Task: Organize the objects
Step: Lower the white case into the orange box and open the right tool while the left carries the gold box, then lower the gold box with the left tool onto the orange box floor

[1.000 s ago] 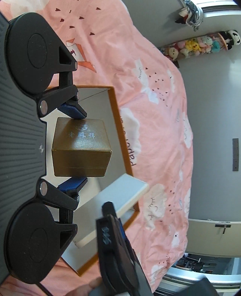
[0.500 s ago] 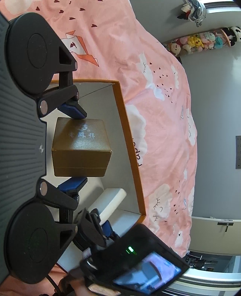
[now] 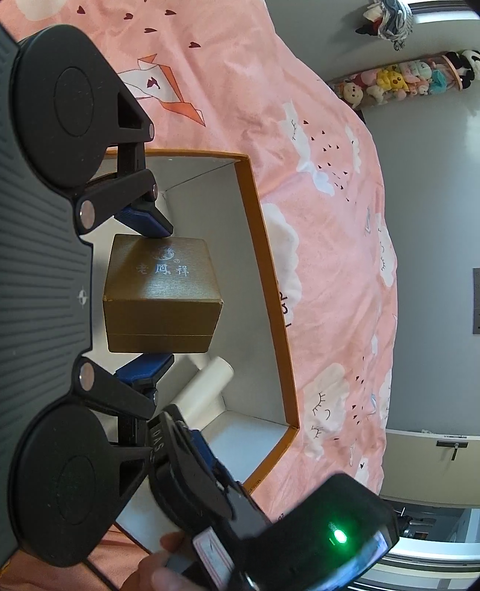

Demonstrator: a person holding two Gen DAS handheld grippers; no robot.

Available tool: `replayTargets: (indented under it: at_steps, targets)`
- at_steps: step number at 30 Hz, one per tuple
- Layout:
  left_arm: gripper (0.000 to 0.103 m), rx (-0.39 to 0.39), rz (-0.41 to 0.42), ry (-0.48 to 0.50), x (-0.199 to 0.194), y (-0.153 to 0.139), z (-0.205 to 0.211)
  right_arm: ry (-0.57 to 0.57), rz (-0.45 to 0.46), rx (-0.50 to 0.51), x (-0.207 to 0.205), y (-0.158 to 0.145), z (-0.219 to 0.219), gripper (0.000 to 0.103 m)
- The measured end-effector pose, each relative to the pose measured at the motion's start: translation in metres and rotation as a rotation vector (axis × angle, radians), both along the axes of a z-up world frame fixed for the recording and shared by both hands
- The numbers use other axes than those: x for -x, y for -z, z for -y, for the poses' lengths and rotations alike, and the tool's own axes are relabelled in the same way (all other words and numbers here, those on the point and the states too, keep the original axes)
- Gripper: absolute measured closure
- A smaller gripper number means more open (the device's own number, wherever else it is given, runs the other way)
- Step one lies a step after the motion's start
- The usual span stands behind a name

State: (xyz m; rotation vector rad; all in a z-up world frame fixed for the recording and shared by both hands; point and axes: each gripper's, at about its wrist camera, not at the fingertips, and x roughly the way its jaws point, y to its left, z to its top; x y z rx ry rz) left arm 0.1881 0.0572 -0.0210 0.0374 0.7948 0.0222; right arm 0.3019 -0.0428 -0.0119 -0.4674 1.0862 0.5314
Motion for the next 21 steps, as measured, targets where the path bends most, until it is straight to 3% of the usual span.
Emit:
replayTargets:
  at_steps: [7,11,15,21]
  targets:
    - [0.025,-0.004,0.003,0.003,0.001,0.000,-0.002,-0.020,-0.114,-0.091,-0.003,0.003,0.000,0.080]
    - [0.025,-0.004,-0.009,-0.002,-0.002,0.002,-0.006,-0.030,-0.272,-0.173,-0.009,0.010,0.000,0.086]
    - [0.025,0.019,-0.030,0.009,-0.005,0.005,-0.009,0.000,-0.371,-0.180,-0.017,0.027,-0.003,0.086]
    - [0.025,-0.017,-0.041,0.030,-0.010,0.007,-0.004,0.059,-0.427,-0.182,-0.033,0.043,-0.010,0.091]
